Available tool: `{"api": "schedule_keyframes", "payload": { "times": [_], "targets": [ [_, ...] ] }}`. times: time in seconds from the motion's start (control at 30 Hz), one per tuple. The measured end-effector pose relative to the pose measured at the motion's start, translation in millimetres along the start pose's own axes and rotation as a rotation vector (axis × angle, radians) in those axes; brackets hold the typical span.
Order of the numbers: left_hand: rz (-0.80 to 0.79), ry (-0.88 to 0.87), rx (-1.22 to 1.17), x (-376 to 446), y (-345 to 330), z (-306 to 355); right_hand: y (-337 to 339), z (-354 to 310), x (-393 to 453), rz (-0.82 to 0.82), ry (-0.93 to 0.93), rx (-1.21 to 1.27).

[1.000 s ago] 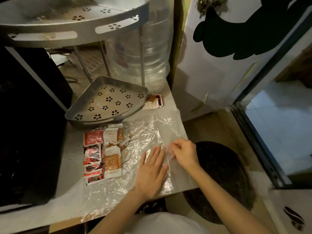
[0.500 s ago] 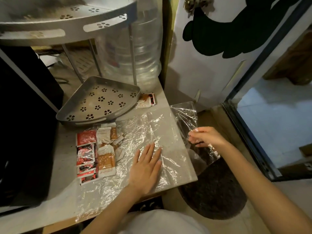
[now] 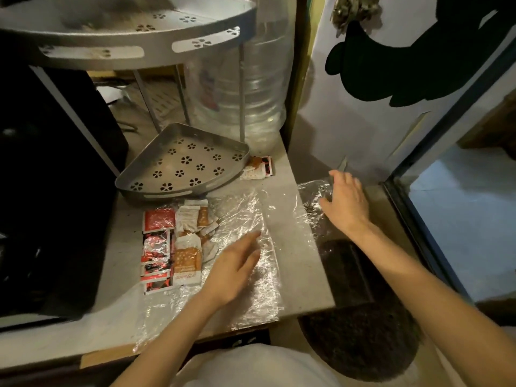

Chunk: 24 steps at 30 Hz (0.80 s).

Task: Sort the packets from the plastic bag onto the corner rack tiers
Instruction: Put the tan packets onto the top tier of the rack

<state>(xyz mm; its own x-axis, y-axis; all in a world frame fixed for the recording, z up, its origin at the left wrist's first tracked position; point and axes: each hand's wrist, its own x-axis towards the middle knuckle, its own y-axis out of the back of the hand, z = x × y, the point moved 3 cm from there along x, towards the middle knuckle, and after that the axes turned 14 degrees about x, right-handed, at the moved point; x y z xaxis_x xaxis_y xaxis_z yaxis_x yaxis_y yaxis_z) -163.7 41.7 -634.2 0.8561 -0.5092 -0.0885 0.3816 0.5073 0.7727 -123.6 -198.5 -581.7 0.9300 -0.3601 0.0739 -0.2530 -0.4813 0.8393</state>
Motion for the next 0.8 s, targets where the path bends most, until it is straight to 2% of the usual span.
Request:
{"api": "schedule_keyframes", "payload": {
  "times": [0.07, 0.1, 0.17, 0.27, 0.37, 0.47, 0.63, 0.8],
  "targets": [
    [0.101, -0.038, 0.135, -4, 19, 1, -3, -37, -3, 0.018, 0.204, -0.085],
    [0.147, -0.026, 0.185, -5, 28, -2, -7, -53, -4, -0.025, 0.301, -0.1],
    [0.239, 0.035, 0.269, -9, 43, -13, -22, -82, -6, -0.175, 0.451, -0.077],
    [0.329, 0.173, 0.388, -17, 57, -34, -50, -118, -8, -0.41, 0.553, -0.022],
    [0.362, 0.34, 0.468, -31, 60, -48, -85, -142, -6, -0.597, 0.534, 0.047],
    [0.346, 0.497, 0.488, -46, 52, -55, -115, -156, -3, -0.731, 0.388, 0.269],
    [0.335, 0.632, 0.529, -56, 45, -55, -145, -164, -1, -0.802, 0.326, 0.309],
    [0.238, 0.675, 0.548, -46, 44, -50, -150, -169, -3, -0.742, 0.377, 0.214]
  ]
}}
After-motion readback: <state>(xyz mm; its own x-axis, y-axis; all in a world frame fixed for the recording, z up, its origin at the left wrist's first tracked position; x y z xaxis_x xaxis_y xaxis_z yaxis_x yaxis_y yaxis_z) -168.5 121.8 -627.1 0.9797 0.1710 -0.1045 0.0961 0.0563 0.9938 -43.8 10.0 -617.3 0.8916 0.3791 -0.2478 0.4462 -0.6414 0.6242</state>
